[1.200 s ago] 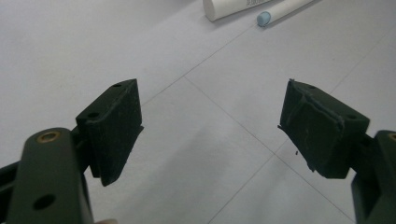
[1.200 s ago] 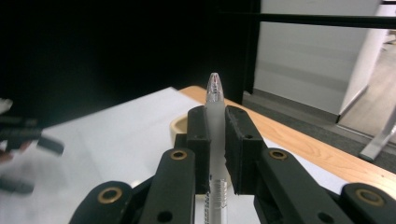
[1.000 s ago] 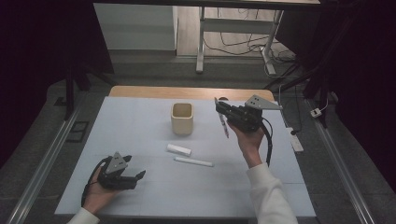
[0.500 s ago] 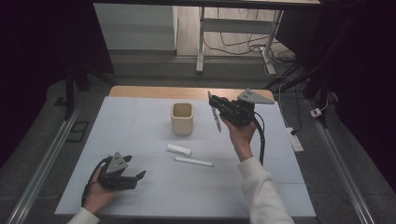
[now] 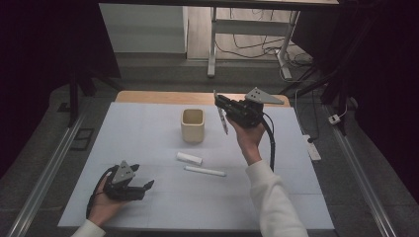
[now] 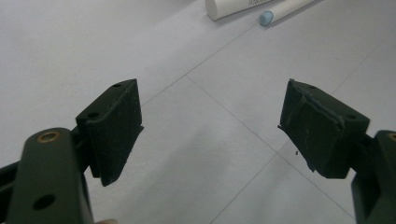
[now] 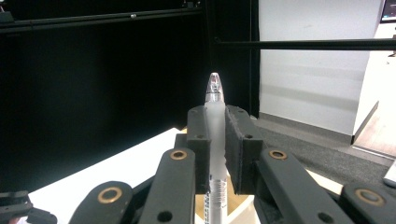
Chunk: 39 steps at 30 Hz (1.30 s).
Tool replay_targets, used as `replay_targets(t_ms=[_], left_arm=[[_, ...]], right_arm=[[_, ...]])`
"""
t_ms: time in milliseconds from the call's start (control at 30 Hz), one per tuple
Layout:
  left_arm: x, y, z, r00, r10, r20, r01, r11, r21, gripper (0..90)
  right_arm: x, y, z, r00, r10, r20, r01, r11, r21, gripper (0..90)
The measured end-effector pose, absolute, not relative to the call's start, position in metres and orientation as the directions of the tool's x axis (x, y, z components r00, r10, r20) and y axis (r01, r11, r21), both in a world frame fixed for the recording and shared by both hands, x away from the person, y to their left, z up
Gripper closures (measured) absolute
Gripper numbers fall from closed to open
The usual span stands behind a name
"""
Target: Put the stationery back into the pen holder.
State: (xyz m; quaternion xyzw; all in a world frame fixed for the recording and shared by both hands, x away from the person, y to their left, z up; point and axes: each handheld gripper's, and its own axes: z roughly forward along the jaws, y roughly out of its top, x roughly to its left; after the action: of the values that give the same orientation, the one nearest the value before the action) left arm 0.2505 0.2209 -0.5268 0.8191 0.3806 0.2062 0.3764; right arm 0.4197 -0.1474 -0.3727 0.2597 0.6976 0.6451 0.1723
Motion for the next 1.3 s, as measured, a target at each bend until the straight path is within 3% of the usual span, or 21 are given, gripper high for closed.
replay_targets(t_ms=[1300], left_arm=[[0.253,0.222,-0.529,0.627,0.778,0.051,0.471,-0.43,0.771,21.0]], right_arm=[[0.446,-0.107,-0.381,-0.805,0.578,0.134,0.156,-0.011,0.988,79.8]])
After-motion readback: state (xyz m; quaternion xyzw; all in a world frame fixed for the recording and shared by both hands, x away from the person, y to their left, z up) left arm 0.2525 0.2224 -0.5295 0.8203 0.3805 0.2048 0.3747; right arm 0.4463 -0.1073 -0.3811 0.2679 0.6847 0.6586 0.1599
